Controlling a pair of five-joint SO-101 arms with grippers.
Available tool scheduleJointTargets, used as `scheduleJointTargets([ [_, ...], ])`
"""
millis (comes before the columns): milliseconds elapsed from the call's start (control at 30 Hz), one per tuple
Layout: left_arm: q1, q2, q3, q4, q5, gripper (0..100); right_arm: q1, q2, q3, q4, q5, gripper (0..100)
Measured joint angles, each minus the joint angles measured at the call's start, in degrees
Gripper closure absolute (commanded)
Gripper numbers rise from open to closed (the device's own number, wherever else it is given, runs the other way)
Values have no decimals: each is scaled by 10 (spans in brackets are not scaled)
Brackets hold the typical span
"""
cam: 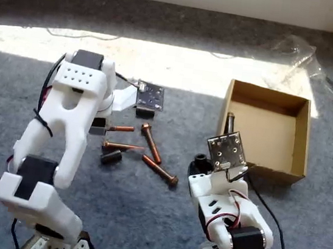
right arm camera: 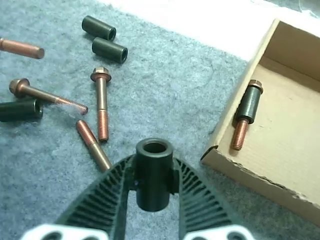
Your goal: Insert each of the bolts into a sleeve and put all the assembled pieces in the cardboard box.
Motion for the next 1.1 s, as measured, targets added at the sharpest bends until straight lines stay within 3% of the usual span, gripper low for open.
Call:
scheduleJointTargets([
  [500,-62,314,-275,4,-12,995,0,0,0,0,0,995],
  [633,-64,347,-308,4,-12,971,0,0,0,0,0,995],
  [800,-65,360,-323,4,-12,838,0,0,0,0,0,995],
  [1100,-74,360,-325,6,-12,829,0,1,13,-8,19,995],
])
